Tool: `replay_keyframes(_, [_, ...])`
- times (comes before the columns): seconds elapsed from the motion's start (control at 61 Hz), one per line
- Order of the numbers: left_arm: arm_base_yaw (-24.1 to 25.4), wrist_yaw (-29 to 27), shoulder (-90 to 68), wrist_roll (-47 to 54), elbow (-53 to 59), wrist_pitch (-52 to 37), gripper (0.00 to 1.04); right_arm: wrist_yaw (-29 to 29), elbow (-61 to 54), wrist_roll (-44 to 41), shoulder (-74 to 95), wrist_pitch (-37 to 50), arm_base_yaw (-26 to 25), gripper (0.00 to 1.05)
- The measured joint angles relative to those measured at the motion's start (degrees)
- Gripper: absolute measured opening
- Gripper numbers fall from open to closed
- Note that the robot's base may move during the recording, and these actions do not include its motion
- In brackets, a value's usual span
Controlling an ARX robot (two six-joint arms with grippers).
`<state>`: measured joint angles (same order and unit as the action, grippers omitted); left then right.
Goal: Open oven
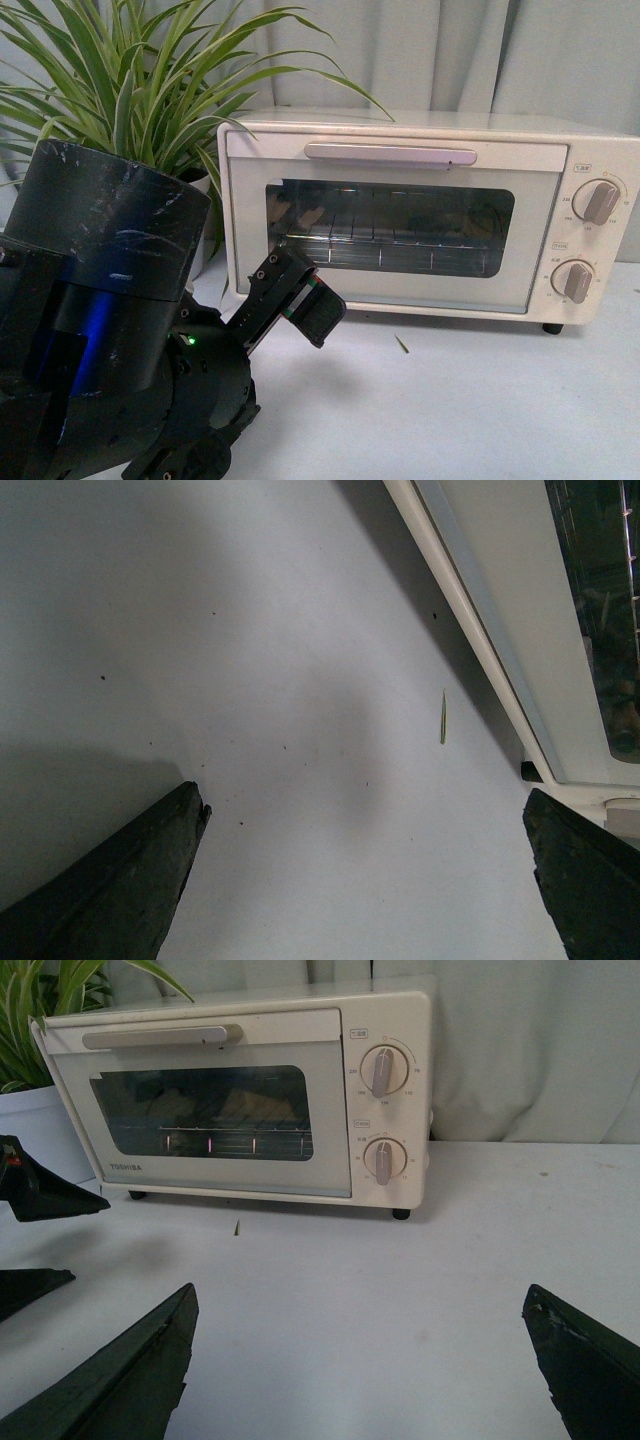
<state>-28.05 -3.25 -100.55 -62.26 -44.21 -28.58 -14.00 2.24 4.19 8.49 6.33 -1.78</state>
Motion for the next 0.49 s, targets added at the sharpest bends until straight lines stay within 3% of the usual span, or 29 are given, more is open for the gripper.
replay_keyframes(0.279, [0.63, 0.42, 0.0, -0.85, 0.33, -0.68, 0.98, 17.03, 15.74, -1.31, 29.97, 12.72, 16.9, 0.95])
replay_keyframes(0.492, [0.5, 0.39, 0.0, -0.81, 0.33, -0.66, 0.98, 22.62, 31.87, 4.22, 51.65, 9.38, 21.46, 0.95])
